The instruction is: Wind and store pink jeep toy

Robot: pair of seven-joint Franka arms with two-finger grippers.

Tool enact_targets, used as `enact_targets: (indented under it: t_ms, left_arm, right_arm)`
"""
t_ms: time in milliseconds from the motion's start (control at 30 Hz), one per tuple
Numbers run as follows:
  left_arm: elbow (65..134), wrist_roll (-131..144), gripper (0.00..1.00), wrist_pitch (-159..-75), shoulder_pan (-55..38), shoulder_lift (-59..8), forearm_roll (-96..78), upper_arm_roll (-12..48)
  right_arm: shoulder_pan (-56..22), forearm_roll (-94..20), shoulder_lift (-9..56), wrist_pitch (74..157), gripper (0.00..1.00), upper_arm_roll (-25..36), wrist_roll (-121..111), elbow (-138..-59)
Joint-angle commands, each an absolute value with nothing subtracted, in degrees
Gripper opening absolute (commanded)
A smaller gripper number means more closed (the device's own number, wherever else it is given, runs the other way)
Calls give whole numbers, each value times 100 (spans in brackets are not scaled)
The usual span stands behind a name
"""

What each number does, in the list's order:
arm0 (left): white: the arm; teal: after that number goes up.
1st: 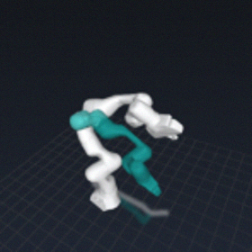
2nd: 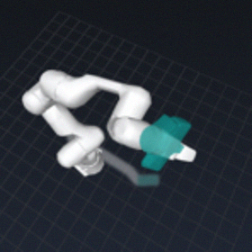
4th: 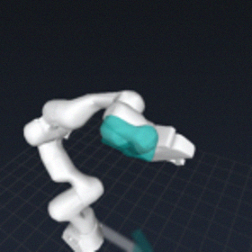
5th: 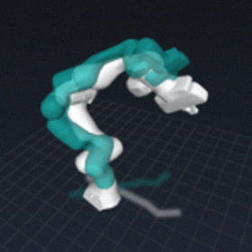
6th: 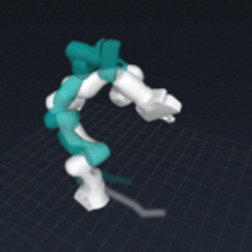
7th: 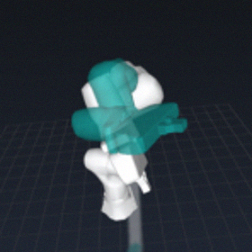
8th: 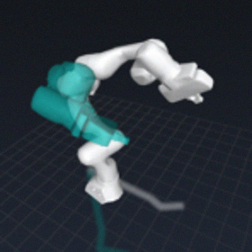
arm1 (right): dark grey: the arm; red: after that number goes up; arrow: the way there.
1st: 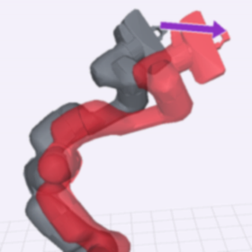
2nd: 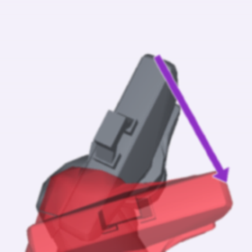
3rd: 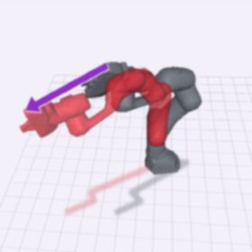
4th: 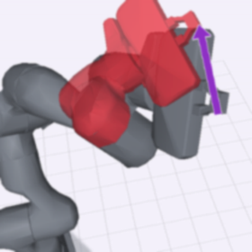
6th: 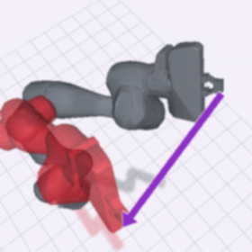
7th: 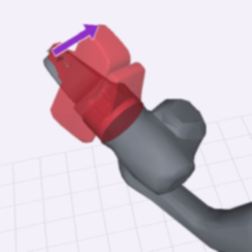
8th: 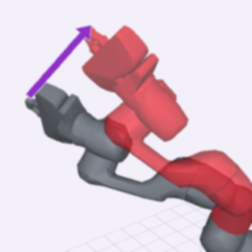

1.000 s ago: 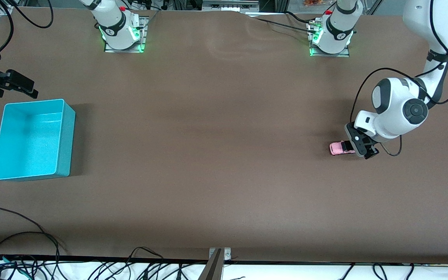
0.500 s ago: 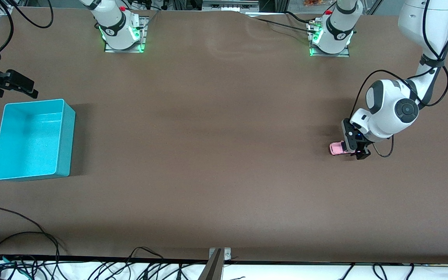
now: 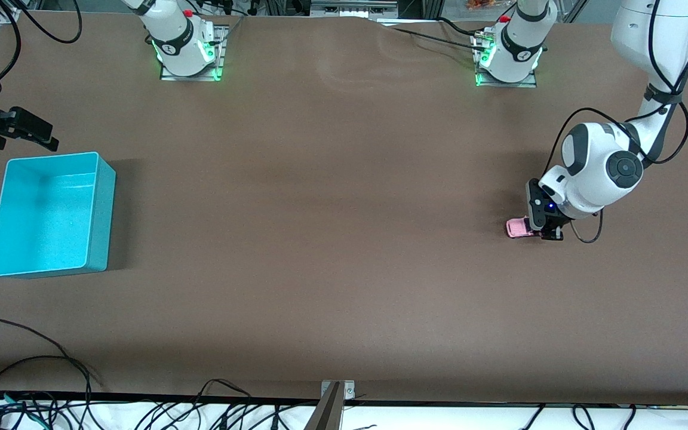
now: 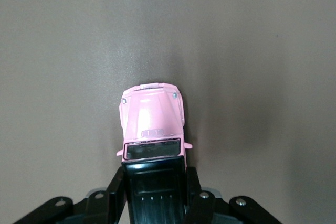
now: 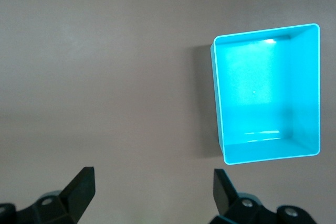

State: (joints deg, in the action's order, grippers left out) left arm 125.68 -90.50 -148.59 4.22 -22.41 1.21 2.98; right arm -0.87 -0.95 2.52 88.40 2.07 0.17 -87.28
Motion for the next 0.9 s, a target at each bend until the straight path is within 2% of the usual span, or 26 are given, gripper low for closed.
enact_targets:
  t_ms: [0, 600, 867]
  left_arm:
    - [12586, -9228, 0, -14924, 439, -2250, 185, 299]
    - [12542, -9835, 0, -14915, 396, -2250, 132, 299]
    - [12551, -9694, 0, -14915, 431, -2540, -219, 255]
  right_arm:
    - [-79, -193, 308, 8789, 100, 211, 88, -8587]
    - [-79, -193, 299, 8754, 100, 202, 97, -8587]
    - [-88, -202, 299, 8771, 100, 202, 97, -8587]
